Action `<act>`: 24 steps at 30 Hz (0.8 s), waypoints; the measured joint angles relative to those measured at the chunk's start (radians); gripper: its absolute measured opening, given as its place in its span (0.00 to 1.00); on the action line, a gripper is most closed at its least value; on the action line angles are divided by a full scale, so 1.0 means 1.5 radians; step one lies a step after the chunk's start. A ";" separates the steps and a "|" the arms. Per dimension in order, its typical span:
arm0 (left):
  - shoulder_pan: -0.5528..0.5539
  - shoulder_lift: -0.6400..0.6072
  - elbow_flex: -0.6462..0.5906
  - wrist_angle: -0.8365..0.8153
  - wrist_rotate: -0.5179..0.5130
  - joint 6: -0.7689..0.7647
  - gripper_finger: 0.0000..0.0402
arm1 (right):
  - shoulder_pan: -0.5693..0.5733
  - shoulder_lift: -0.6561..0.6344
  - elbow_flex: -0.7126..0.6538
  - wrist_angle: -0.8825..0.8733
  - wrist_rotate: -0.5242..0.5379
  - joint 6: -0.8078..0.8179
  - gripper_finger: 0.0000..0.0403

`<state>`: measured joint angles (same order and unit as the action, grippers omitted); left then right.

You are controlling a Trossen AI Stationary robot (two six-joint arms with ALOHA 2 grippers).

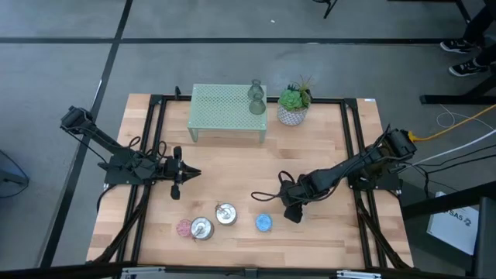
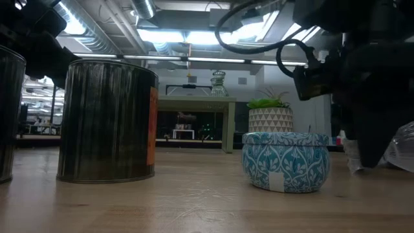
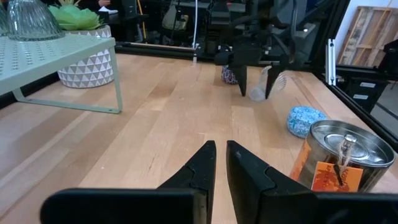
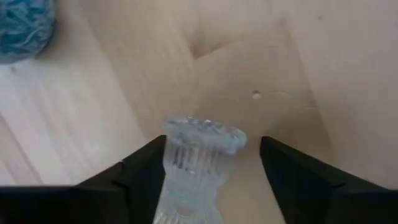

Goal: Pick & Place candle stick holders
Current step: Put the transparent glass candle holder on the shelf

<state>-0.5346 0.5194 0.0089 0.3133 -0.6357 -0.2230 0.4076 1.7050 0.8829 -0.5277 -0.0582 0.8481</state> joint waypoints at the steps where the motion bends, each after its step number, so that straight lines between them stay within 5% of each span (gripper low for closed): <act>1: 0.000 0.000 0.000 -0.001 0.000 0.000 0.08 | 0.000 0.000 0.000 -0.001 0.002 0.006 0.60; 8: 0.000 0.000 0.000 -0.002 0.001 0.000 0.08 | -0.001 0.002 -0.002 -0.005 0.007 0.054 0.33; 24: 0.000 0.000 0.000 -0.002 0.001 0.000 0.08 | -0.013 0.011 0.039 -0.033 0.006 0.050 0.33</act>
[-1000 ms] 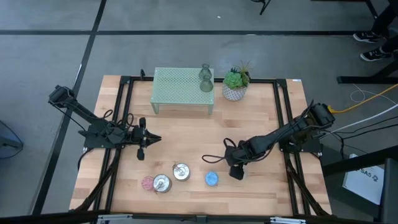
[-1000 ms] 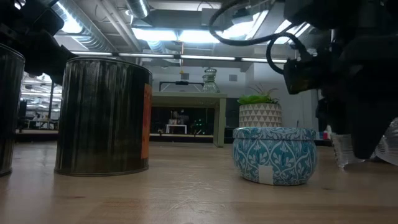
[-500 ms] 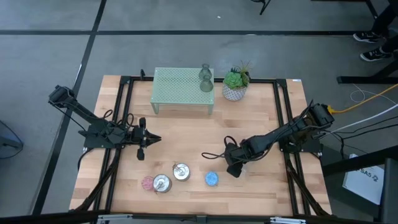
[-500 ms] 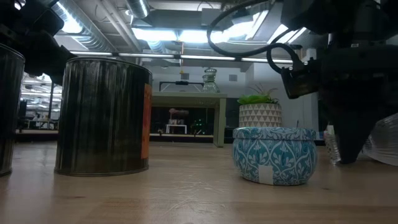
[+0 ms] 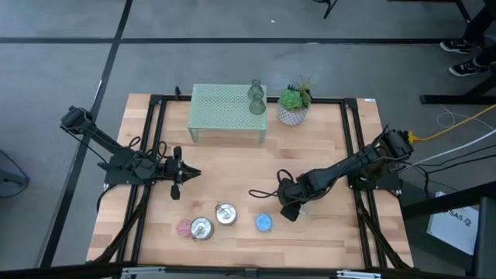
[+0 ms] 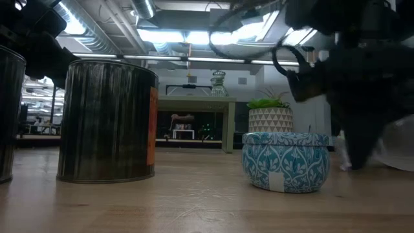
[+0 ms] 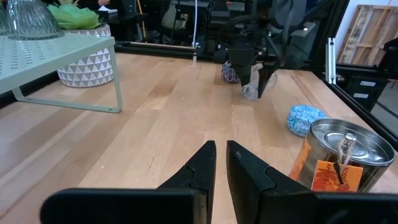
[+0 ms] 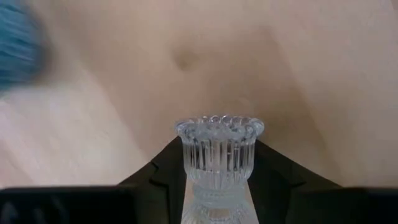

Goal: Pick & Place candle stick holders
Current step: Put the transparent glass candle holder on the shelf

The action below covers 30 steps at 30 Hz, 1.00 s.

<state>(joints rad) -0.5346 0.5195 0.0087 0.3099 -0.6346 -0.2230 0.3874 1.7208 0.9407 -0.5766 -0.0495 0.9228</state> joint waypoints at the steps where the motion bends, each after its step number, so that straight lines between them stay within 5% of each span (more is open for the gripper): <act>1: 0.000 0.000 0.000 0.000 0.000 0.000 0.08 | 0.000 0.000 0.009 0.006 0.005 -0.012 0.33; 11: 0.000 0.000 0.000 0.000 0.000 0.000 0.08 | -0.020 -0.013 0.080 0.027 0.114 -0.105 0.33; 23: 0.000 0.000 0.000 -0.001 0.003 0.000 0.08 | -0.071 -0.035 0.186 0.078 0.380 -0.322 0.33; 30: 0.000 0.000 0.000 -0.001 0.004 0.000 0.08 | -0.159 -0.047 0.189 0.098 0.323 -0.409 0.33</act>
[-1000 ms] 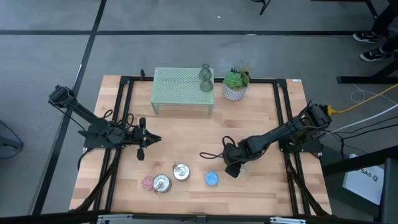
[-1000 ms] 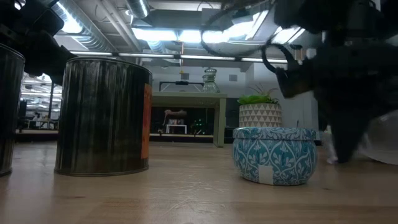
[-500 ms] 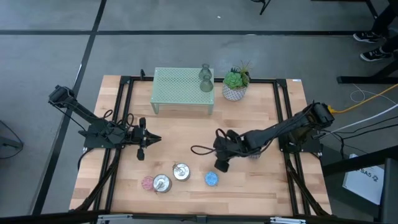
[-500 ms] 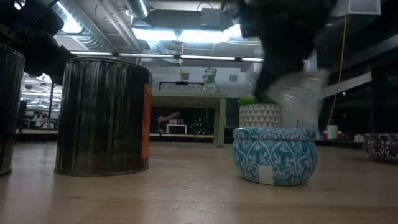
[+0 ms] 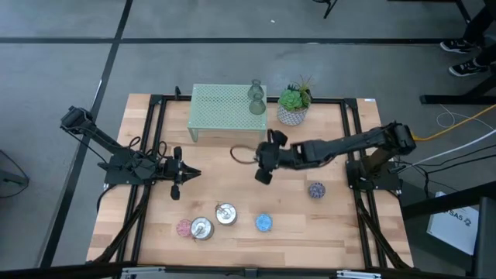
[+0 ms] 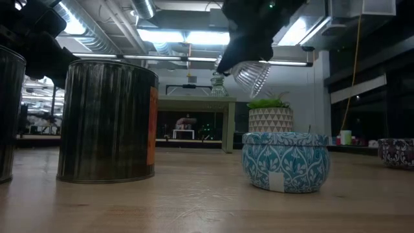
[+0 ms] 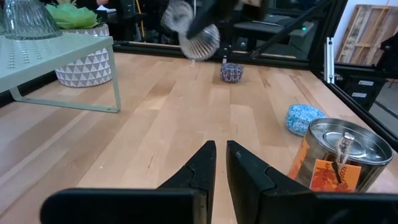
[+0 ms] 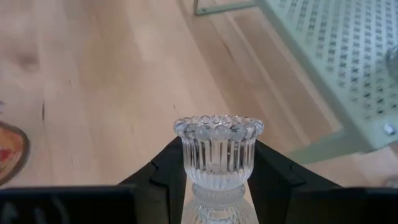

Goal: Pick & Place candle stick holders
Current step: Put the transparent glass candle holder on the shelf

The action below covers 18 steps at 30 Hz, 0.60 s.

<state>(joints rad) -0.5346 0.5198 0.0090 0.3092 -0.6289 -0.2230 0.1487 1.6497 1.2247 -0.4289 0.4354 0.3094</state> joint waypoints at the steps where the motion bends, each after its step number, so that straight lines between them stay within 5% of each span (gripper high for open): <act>1: 0.000 0.000 0.000 0.000 0.000 0.000 0.08 | -0.008 -0.007 0.000 0.002 -0.013 -0.008 0.33; 11: 0.000 0.000 0.000 0.000 0.000 0.000 0.08 | -0.026 -0.053 -0.008 0.126 -0.024 -0.109 0.33; 18: 0.000 0.000 0.000 0.000 0.000 0.000 0.08 | 0.000 -0.069 -0.107 0.291 -0.006 -0.125 0.33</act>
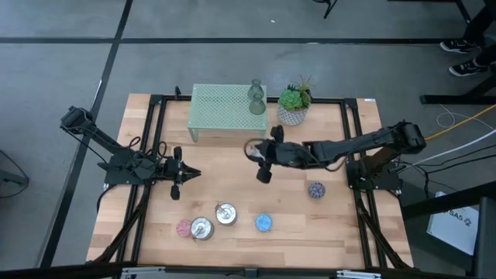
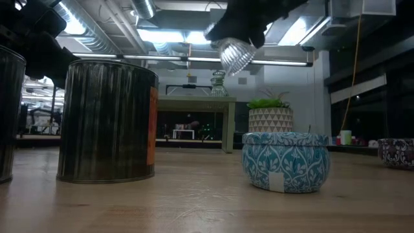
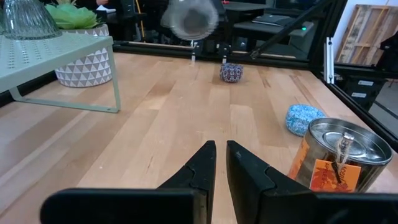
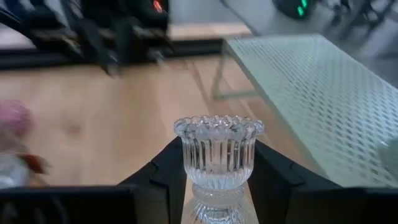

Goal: Pick & Place candle stick holders
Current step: Put the transparent glass candle holder on the shelf

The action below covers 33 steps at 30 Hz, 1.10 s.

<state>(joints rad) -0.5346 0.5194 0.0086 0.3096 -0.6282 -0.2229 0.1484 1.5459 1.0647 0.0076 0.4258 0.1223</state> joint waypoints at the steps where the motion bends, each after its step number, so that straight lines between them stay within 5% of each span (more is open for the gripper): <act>1: 0.000 0.000 0.000 0.000 0.000 0.000 0.08 | 0.004 -0.008 -0.016 0.026 -0.001 0.000 0.33; 15: 0.000 0.000 0.000 0.000 0.000 0.000 0.08 | -0.029 -0.055 -0.208 0.418 -0.006 -0.081 0.33; 33: 0.000 0.000 0.000 0.000 0.000 0.000 0.08 | -0.080 -0.054 -0.200 0.498 -0.047 -0.109 0.33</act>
<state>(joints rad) -0.5346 0.5198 0.0087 0.3096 -0.6277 -0.2230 0.0278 1.4654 0.7643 0.7548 0.3547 -0.0408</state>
